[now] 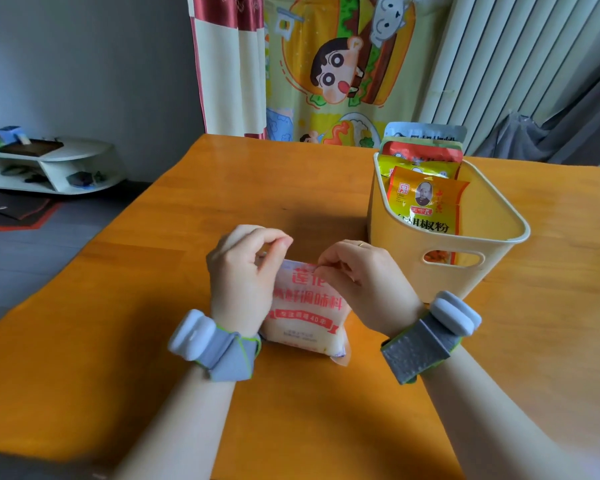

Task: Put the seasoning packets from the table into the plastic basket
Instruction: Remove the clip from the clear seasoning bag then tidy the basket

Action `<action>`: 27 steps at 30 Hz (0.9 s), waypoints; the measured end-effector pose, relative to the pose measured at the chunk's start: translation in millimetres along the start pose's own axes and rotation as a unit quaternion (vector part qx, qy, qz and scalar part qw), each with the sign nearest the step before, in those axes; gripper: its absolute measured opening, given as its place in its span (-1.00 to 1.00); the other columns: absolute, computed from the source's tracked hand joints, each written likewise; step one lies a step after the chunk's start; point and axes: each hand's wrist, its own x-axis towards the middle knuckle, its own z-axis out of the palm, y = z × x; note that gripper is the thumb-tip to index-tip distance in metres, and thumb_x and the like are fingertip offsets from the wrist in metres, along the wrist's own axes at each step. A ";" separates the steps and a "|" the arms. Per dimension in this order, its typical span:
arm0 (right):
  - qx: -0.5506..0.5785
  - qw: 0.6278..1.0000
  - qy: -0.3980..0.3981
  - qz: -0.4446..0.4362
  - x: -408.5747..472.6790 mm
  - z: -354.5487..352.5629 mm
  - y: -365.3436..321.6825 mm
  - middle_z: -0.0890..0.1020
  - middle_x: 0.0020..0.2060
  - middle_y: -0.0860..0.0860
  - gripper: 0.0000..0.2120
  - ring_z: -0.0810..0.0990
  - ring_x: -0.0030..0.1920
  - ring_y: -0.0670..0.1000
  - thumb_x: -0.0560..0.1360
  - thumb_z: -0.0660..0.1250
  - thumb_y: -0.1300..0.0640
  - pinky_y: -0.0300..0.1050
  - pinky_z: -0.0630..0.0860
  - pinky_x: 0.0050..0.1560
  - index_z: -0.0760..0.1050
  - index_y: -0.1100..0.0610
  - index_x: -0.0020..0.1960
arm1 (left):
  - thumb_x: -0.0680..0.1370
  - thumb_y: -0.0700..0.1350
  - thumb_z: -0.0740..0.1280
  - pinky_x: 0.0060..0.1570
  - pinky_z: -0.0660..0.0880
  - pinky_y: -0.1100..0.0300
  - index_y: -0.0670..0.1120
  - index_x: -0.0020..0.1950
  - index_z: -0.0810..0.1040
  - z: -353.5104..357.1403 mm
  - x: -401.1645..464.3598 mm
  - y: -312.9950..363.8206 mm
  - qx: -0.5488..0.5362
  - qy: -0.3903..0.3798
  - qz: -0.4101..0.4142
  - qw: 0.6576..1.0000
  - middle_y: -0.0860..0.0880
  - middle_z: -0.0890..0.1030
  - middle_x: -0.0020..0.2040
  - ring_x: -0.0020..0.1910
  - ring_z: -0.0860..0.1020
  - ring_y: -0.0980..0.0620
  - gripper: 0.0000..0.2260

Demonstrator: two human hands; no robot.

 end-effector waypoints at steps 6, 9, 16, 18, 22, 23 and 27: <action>0.036 0.999 -0.001 0.029 6.7 -7.7 7.8 0.47 -0.32 -0.19 -0.90 0.47 -0.19 -0.02 0.48 0.31 0.18 -0.34 0.34 -0.20 0.58 0.20 -0.10 | 0.48 -0.13 0.33 -0.08 0.47 0.48 0.17 -0.14 0.61 -15.5 3.0 -13.0 -0.185 -0.177 -0.151 0.955 0.29 0.66 -0.20 -0.09 0.57 0.36 -0.83; 0.024 0.999 -0.005 0.033 6.4 -8.0 9.6 0.47 -0.32 -0.20 -0.91 0.48 -0.17 0.00 0.48 0.32 0.15 -0.32 0.35 -0.19 0.58 0.15 -0.12 | 0.47 -0.17 0.34 -0.10 0.48 0.49 0.18 -0.14 0.60 -13.7 -1.9 -15.0 -0.220 -0.181 -0.162 0.945 0.37 0.64 -0.21 -0.09 0.58 0.36 -0.78; 0.008 0.998 -0.007 0.070 11.0 -6.1 3.5 0.50 -0.20 -0.08 -0.87 0.46 -0.18 -0.09 0.48 0.30 0.17 -0.45 0.32 -0.22 0.61 0.15 -0.05 | 0.46 -0.14 0.31 -0.14 0.47 0.46 0.07 -0.02 0.59 -16.4 -8.5 -11.3 -0.127 -0.154 -0.025 0.980 0.24 0.56 -0.13 -0.09 0.53 0.32 -0.84; 0.034 0.996 -0.005 0.076 9.7 -2.1 -0.1 0.51 -0.20 -0.08 -0.88 0.49 -0.17 -0.08 0.48 0.29 0.19 -0.42 0.36 -0.20 0.60 0.15 -0.06 | 0.47 -0.16 0.29 -0.15 0.46 0.48 0.03 0.00 0.61 -19.7 -8.4 -10.9 -0.111 -0.152 -0.007 0.982 0.23 0.54 -0.12 -0.08 0.52 0.30 -0.82; 0.063 0.994 0.010 0.086 6.3 6.6 -4.5 0.52 -0.21 -0.06 -0.90 0.47 -0.22 -0.16 0.48 0.28 0.22 -0.46 0.36 -0.22 0.58 0.15 -0.09 | 0.45 -0.09 0.28 -0.18 0.46 0.50 -0.02 -0.01 0.64 -23.7 -2.1 -8.4 -0.092 -0.188 -0.013 0.978 0.25 0.53 -0.13 -0.08 0.52 0.30 -0.81; 0.062 0.994 0.009 0.085 6.7 8.7 -5.9 0.52 -0.22 -0.07 -0.89 0.47 -0.23 -0.18 0.48 0.28 0.21 -0.46 0.36 -0.23 0.58 0.14 -0.09 | 0.44 -0.08 0.30 -0.18 0.46 0.50 -0.02 -0.01 0.65 -23.9 -0.8 -8.6 -0.094 -0.198 -0.015 0.975 0.24 0.54 -0.14 -0.08 0.52 0.29 -0.81; 0.041 0.995 -0.049 0.082 15.4 4.5 -11.4 0.54 -0.24 -0.10 -0.88 0.50 -0.24 -0.14 0.48 0.29 0.15 -0.45 0.37 -0.25 0.61 0.11 -0.08 | 0.45 -0.13 0.36 -0.26 0.46 0.50 -0.04 -0.06 0.66 -22.9 -1.3 -12.9 -0.112 -0.188 -0.035 0.975 0.17 0.59 -0.22 -0.14 0.57 0.23 -0.88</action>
